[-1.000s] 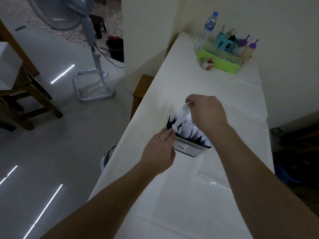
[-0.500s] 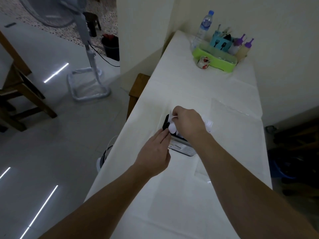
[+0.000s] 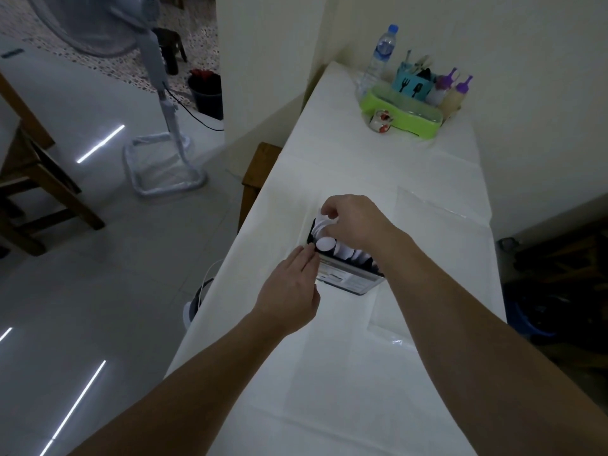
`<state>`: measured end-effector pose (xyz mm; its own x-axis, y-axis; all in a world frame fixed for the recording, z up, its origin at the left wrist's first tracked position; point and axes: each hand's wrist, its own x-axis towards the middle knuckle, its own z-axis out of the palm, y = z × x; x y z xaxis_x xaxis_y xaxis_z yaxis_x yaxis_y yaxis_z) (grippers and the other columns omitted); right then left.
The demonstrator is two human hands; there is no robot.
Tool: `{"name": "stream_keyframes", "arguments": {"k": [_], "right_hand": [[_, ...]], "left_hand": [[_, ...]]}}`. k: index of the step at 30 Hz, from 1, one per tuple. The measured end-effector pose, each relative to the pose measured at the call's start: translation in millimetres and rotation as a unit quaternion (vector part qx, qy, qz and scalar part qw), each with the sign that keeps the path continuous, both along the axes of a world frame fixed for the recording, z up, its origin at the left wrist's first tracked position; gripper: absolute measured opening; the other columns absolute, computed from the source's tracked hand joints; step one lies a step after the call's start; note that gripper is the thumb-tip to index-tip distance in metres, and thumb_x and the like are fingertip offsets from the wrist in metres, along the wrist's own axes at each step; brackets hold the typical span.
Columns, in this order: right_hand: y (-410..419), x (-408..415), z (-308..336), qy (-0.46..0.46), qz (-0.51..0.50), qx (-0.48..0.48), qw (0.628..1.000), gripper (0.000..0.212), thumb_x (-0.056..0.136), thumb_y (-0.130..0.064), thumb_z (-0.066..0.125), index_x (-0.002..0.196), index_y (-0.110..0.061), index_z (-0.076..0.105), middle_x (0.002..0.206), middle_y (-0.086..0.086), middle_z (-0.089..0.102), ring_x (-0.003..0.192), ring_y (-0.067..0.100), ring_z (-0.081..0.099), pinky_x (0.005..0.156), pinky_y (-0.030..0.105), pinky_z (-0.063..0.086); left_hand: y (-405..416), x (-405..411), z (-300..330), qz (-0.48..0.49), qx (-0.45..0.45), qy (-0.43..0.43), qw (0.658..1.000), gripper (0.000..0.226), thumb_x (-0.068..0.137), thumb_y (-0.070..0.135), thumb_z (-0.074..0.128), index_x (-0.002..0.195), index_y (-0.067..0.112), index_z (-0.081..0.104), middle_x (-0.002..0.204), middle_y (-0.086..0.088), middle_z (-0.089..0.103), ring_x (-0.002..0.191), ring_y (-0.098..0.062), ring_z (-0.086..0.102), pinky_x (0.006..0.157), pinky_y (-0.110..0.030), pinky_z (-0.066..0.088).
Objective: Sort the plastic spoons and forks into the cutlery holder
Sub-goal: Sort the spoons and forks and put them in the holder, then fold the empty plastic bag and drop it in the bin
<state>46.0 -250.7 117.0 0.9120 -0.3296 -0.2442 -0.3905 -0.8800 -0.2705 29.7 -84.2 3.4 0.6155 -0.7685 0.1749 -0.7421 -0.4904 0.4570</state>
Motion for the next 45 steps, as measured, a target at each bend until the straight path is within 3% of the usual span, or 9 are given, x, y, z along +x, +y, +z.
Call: {"name": "stream_keyframes", "arguments": {"k": [4, 8, 12, 16, 19, 22, 27, 38, 45], "right_hand": [[3.0, -3.1, 0.9, -0.008, 0.007, 0.000, 1.000, 0.043, 0.083, -0.030, 0.073, 0.122, -0.017, 0.062, 0.119, 0.003, 0.065, 0.107, 0.020, 0.059, 0.093, 0.034, 0.049], [5.7, -5.8, -3.6, -0.004, -0.009, -0.011, 1.000, 0.044, 0.083, -0.032, 0.071, 0.124, -0.019, 0.061, 0.123, 0.004, 0.064, 0.110, 0.021, 0.058, 0.094, 0.035, 0.049], [12.0, -14.7, -0.1, -0.025, -0.018, -0.015, 0.999, 0.044, 0.087, -0.027, 0.064, 0.129, -0.016, 0.057, 0.126, 0.009, 0.061, 0.112, 0.025, 0.056, 0.089, 0.032, 0.046], [18.4, -38.2, 8.7, -0.055, -0.036, -0.022, 0.998, 0.041, 0.090, -0.028, 0.061, 0.127, -0.012, 0.057, 0.118, 0.009, 0.063, 0.109, 0.027, 0.057, 0.083, 0.033, 0.045], [22.0, -73.5, 15.1, -0.079, -0.067, -0.032, 0.994, 0.032, 0.090, -0.027, 0.062, 0.114, -0.007, 0.059, 0.102, 0.009, 0.061, 0.101, 0.031, 0.058, 0.074, 0.034, 0.042], [21.2, -121.7, 15.3, -0.100, -0.105, -0.050, 0.988, 0.041, 0.088, -0.025, 0.066, 0.121, -0.002, 0.058, 0.120, 0.015, 0.061, 0.111, 0.033, 0.055, 0.092, 0.041, 0.044], [14.3, -205.7, 7.2, -0.076, -0.169, -0.087, 0.979, 0.066, 0.091, -0.038, 0.064, 0.145, -0.009, 0.040, 0.148, 0.009, 0.043, 0.137, 0.027, 0.037, 0.113, 0.032, 0.027], [-5.1, -351.3, -31.1, -0.028, -0.322, -0.078, 0.943, 0.066, 0.093, -0.041, 0.060, 0.148, -0.014, 0.036, 0.155, 0.004, 0.034, 0.143, 0.021, 0.030, 0.115, 0.032, 0.027], [-48.2, -395.6, -71.7, 0.011, -0.347, -0.032, 0.937, 0.066, 0.096, -0.040, 0.056, 0.151, -0.015, 0.029, 0.157, 0.003, 0.029, 0.144, 0.019, 0.026, 0.116, 0.031, 0.026]], "left_hand": [[2.0, -0.1, 2.5, -0.002, 0.010, 0.001, 1.000, 0.061, 0.093, 0.025, 0.060, 0.148, 0.009, 0.039, 0.155, -0.008, 0.038, 0.143, -0.025, 0.035, 0.114, -0.032, 0.020], [1.3, 0.6, 10.8, -0.019, 0.015, 0.016, 1.000, 0.062, 0.093, 0.024, 0.058, 0.148, 0.010, 0.036, 0.155, -0.008, 0.037, 0.141, -0.025, 0.037, 0.116, -0.038, 0.031], [-1.3, 6.7, 12.6, -0.029, 0.027, 0.031, 0.999, 0.061, 0.091, 0.025, 0.056, 0.147, 0.011, 0.037, 0.152, -0.007, 0.042, 0.136, -0.023, 0.042, 0.109, -0.041, 0.043], [-0.2, 6.2, 17.5, -0.025, 0.017, 0.046, 0.999, 0.058, 0.090, 0.026, 0.058, 0.143, 0.009, 0.042, 0.144, -0.008, 0.049, 0.130, -0.023, 0.046, 0.110, -0.038, 0.042], [3.2, -4.1, 22.8, -0.020, 0.013, 0.026, 0.999, 0.058, 0.091, 0.029, 0.057, 0.142, 0.008, 0.043, 0.141, -0.009, 0.051, 0.129, -0.023, 0.047, 0.108, -0.038, 0.043], [6.5, -21.7, 31.7, -0.040, 0.010, -0.020, 0.999, 0.060, 0.090, 0.030, 0.059, 0.141, 0.004, 0.045, 0.141, -0.014, 0.052, 0.132, -0.027, 0.047, 0.109, -0.040, 0.042], [4.3, -53.5, 41.0, -0.083, 0.015, -0.070, 0.994, 0.059, 0.086, 0.030, 0.065, 0.135, -0.001, 0.052, 0.138, -0.019, 0.055, 0.131, -0.032, 0.050, 0.106, -0.044, 0.045], [-30.3, -113.8, 40.0, -0.175, 0.050, -0.117, 0.976, 0.053, 0.077, 0.026, 0.074, 0.122, 0.003, 0.062, 0.122, -0.017, 0.063, 0.114, -0.036, 0.060, 0.094, -0.044, 0.053], [-76.0, -139.5, 12.4, -0.189, 0.108, -0.137, 0.966, 0.057, 0.070, 0.030, 0.081, 0.119, 0.005, 0.067, 0.119, -0.015, 0.067, 0.110, -0.033, 0.065, 0.088, -0.043, 0.056]]}}
